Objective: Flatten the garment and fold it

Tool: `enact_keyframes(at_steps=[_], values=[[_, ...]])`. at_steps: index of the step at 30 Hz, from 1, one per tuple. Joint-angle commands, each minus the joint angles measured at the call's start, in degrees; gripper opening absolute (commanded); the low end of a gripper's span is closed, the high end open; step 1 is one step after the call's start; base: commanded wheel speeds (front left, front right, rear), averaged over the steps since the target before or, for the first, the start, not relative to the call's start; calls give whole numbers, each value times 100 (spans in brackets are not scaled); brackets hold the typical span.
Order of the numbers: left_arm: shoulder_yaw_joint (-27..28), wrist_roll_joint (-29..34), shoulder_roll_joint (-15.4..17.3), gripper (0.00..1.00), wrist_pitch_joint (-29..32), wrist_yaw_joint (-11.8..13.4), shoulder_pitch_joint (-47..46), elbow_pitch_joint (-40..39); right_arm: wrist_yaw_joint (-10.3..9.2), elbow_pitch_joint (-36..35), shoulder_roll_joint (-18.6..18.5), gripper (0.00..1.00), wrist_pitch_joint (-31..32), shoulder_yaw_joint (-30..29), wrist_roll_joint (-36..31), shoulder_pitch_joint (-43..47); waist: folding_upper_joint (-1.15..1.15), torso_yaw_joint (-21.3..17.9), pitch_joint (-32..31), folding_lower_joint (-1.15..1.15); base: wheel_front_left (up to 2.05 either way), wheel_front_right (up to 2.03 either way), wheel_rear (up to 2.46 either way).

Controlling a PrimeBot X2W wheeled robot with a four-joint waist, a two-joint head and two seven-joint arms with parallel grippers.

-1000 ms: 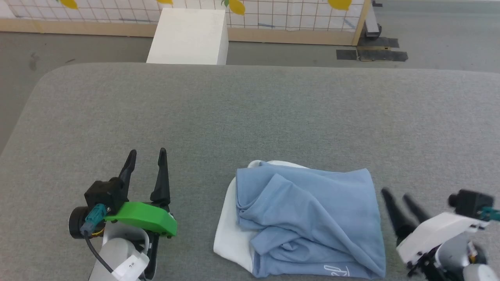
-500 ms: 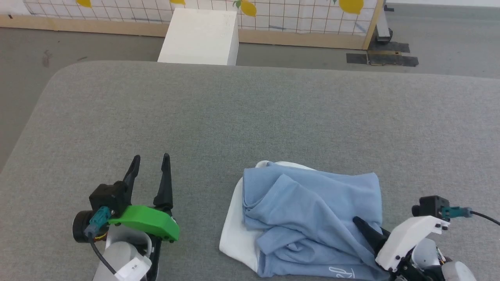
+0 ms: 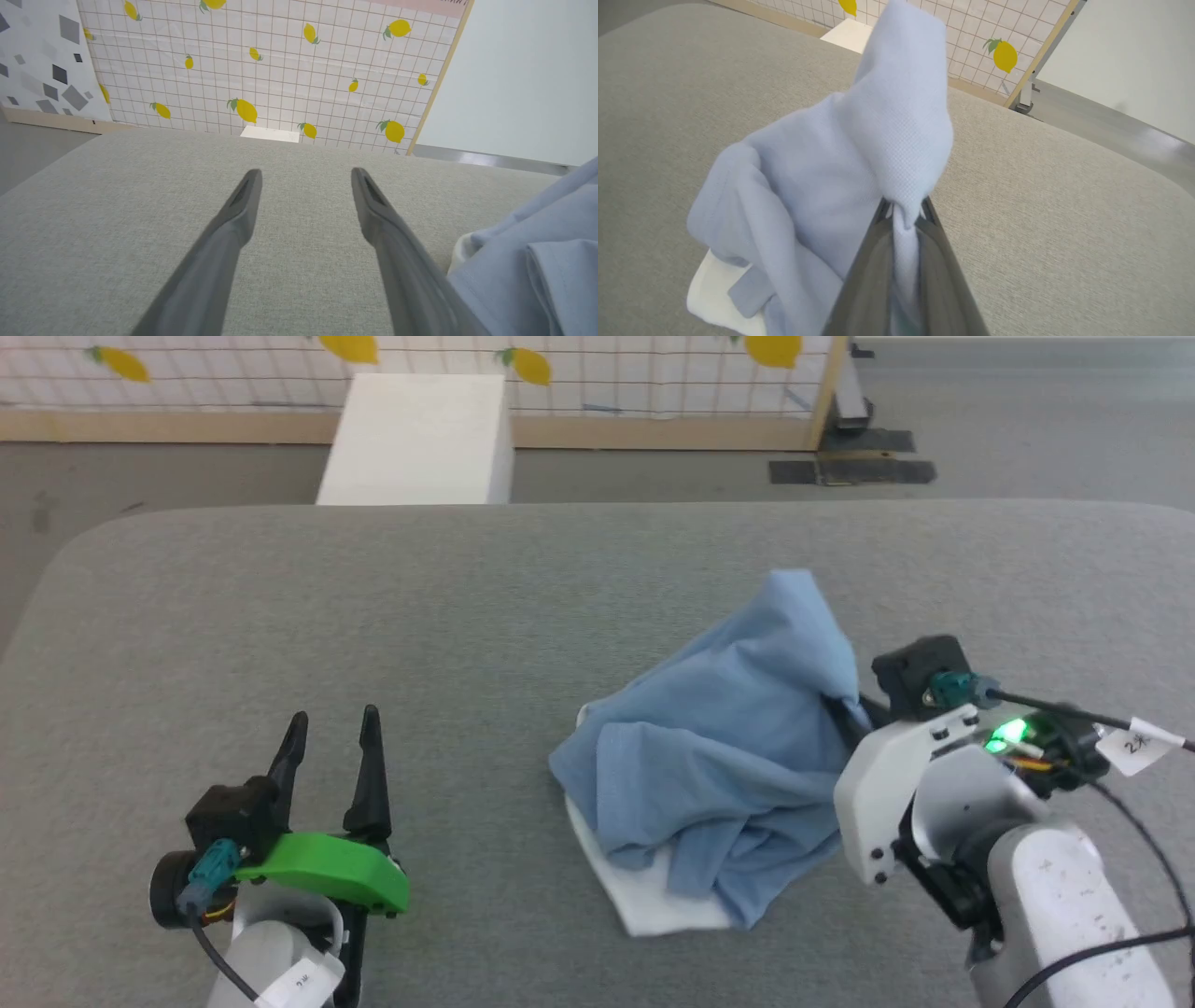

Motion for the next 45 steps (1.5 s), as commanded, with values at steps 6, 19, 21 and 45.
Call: enact_keyframes(at_steps=[6,19,21,45], values=[[125,90,49,100,-26,58,-62,-192,-11,-97,-758,0,173,209,-114,-588,0,-973,352,0,0,0,0],[174,260,520,100,45,54,-740,-600,-11,1266,-1829,0,-501,-563,-321,-1744,0,-2015,1608,0,0,0,0],[152,297,597,100,110,52,-852,-692,-11,1625,-1877,0,-700,-793,-447,-1929,0,-2030,1816,0,0,0,0],[-133,207,549,100,173,118,-975,-728,-11,3909,-1640,100,-2694,-3264,-2296,-3046,0,-1076,1715,0,0,0,0]])
